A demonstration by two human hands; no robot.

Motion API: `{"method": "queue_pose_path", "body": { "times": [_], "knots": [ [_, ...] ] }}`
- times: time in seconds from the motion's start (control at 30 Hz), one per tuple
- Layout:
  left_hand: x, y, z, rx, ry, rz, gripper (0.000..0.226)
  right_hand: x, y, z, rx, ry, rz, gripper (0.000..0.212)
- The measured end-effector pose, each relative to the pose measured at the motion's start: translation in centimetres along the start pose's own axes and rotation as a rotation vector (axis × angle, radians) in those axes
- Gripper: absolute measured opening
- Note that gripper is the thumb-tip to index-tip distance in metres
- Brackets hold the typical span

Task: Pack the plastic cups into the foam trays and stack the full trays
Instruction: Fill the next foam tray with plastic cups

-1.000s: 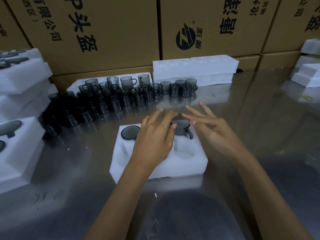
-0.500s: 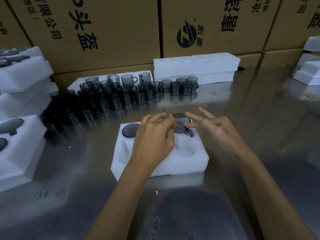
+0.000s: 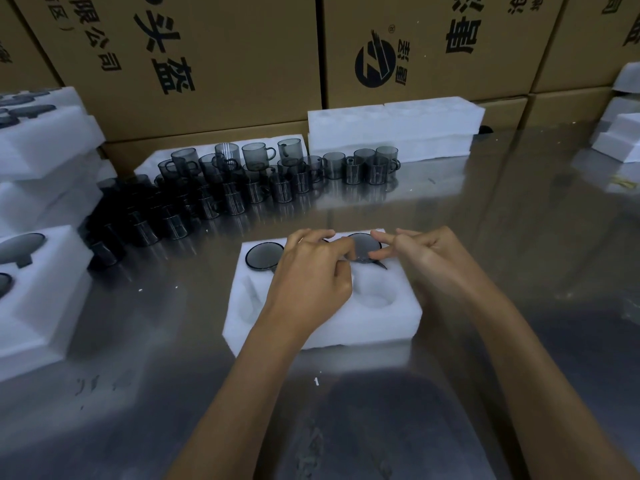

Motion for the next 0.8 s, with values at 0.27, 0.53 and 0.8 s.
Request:
{"method": "queue_pose_path", "body": {
  "times": [0.27,0.53,0.8],
  "knots": [
    [1.0,-0.4,-0.4,0.022,0.119,0.146,0.029,-0.3,0.2,0.0,-0.018,-0.049,-0.088,0.051],
    [2.2,-0.3,-0.7,0.041,0.281,0.305,0.034,-0.8,0.3,0.6,-0.215,-0.209,-0.074,0.037],
    [4.5,-2.2,0.2,-0.067,0.481,0.489,0.041,-4.3,-1.3,0.1,-0.372,-0.155,-0.221,0.025]
  ]
}}
Point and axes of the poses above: each hand's wrist, its own y-axis away from the middle knuckle, its own z-axis out of the back of the hand, x = y × z, the point moved 7 cm from there along -y, towards the middle knuckle, and after that the axes turned 13 degrees about -x, right-handed, at the moved point
